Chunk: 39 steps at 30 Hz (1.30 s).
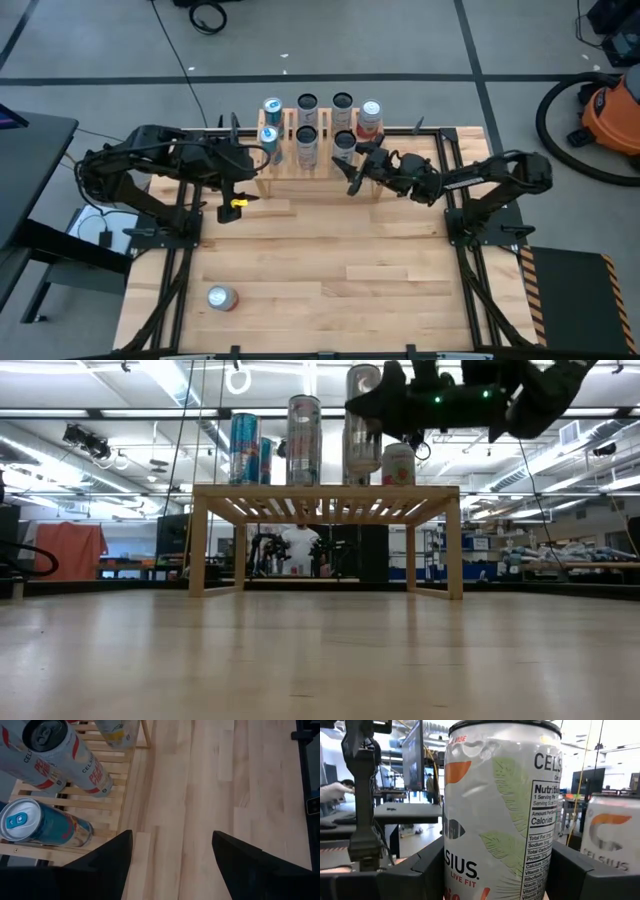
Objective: Place canned beverage on shelf
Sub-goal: Put the white yellow soda can on the shelf aligned with the other white yellow soda can, then put the pink white soda can on the shelf aligned with the other pink white soda can
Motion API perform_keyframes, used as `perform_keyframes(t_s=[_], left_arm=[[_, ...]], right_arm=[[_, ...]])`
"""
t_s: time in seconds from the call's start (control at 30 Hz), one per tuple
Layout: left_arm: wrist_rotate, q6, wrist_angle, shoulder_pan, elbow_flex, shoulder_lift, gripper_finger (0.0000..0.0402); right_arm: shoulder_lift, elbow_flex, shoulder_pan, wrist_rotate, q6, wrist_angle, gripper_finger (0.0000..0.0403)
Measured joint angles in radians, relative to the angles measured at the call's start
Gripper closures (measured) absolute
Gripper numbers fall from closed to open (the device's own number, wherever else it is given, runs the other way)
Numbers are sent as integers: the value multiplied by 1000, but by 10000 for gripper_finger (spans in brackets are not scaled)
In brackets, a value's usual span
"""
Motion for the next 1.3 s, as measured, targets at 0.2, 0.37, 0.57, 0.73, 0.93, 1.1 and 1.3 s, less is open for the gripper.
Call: perform_keyframes(t_s=[0.2, 0.37, 0.57, 0.73, 0.93, 1.1, 1.3], left_arm=[[0, 9, -4, 0, 0, 0, 127], [0, 11, -4, 0, 0, 0, 127], [0, 12, -4, 0, 0, 0, 127], [0, 12, -4, 0, -1, 0, 127], [0, 12, -4, 0, -1, 0, 127], [0, 12, -4, 0, -1, 0, 127], [0, 12, -4, 0, -1, 0, 127]], right_arm=[[52, -14, -35, -34, 40, 57, 148], [50, -14, -55, -38, 42, 54, 148], [71, -14, -91, -84, 68, 38, 148], [83, -13, -110, -115, 70, 51, 148], [83, -13, -119, -132, 69, 46, 127], [83, -13, -119, -137, 56, 37, 59], [83, -13, -119, -136, 53, 38, 24]])
